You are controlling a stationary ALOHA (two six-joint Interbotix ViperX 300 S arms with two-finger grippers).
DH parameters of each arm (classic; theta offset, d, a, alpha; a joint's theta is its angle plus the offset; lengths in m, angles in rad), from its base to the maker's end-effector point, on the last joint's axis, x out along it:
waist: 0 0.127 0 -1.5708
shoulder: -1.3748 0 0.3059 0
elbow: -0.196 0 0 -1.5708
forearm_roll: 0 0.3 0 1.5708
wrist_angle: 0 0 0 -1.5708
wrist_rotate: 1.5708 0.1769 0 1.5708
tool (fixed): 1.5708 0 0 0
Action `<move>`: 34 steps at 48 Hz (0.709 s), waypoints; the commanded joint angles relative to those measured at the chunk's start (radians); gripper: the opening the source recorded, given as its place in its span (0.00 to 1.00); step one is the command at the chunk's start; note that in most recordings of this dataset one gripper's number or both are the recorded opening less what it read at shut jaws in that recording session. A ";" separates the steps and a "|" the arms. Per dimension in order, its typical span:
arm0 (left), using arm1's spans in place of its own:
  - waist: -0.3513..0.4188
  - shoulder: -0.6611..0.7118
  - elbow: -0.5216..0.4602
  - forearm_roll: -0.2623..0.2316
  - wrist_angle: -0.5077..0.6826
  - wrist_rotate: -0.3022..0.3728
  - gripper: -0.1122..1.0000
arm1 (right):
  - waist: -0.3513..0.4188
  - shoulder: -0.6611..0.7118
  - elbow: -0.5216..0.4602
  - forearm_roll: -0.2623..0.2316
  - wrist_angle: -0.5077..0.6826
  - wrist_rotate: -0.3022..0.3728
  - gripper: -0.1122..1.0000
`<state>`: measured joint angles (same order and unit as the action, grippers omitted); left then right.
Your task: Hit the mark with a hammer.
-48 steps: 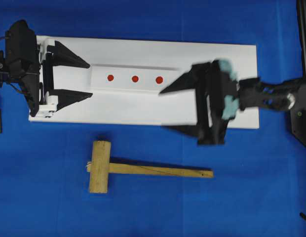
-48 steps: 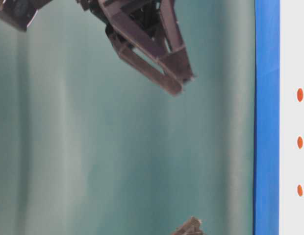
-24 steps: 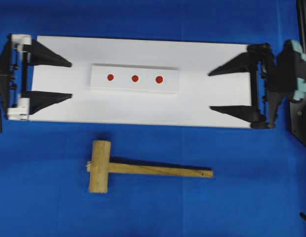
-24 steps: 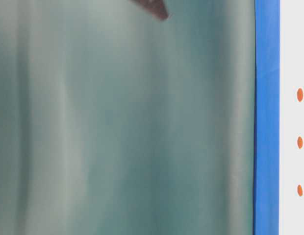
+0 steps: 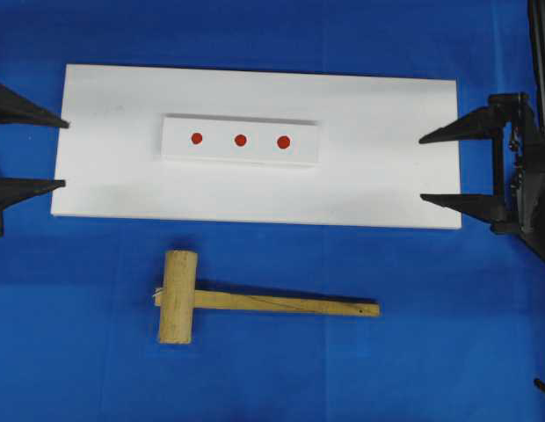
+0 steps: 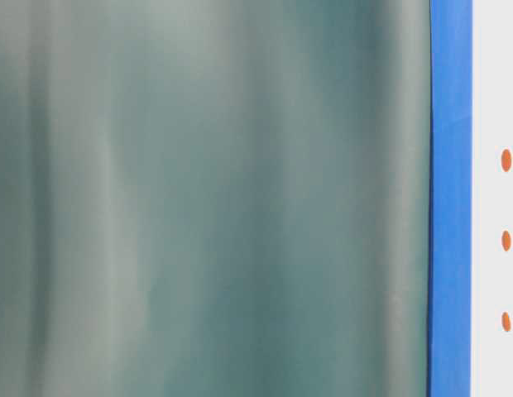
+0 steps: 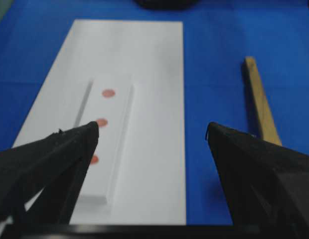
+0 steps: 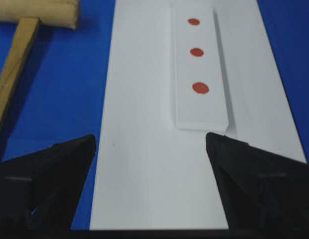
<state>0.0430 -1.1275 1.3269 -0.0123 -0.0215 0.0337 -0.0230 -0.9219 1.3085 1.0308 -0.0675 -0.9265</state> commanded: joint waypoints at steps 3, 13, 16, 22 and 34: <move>-0.003 -0.038 0.002 0.002 0.026 0.005 0.89 | -0.002 -0.046 0.031 0.021 -0.014 0.003 0.82; -0.003 -0.040 0.043 0.002 0.025 0.011 0.89 | 0.005 -0.092 0.071 0.041 -0.029 0.006 0.80; -0.003 -0.040 0.060 0.002 0.015 0.008 0.89 | 0.011 -0.092 0.072 0.041 -0.032 0.006 0.80; -0.003 -0.044 0.074 0.002 -0.014 0.008 0.89 | 0.014 -0.092 0.072 0.041 -0.032 0.006 0.79; -0.003 -0.048 0.087 0.002 -0.014 0.008 0.89 | 0.014 -0.084 0.077 0.049 -0.032 0.006 0.79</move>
<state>0.0430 -1.1796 1.4235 -0.0123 -0.0261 0.0414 -0.0107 -1.0155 1.3959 1.0769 -0.0936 -0.9204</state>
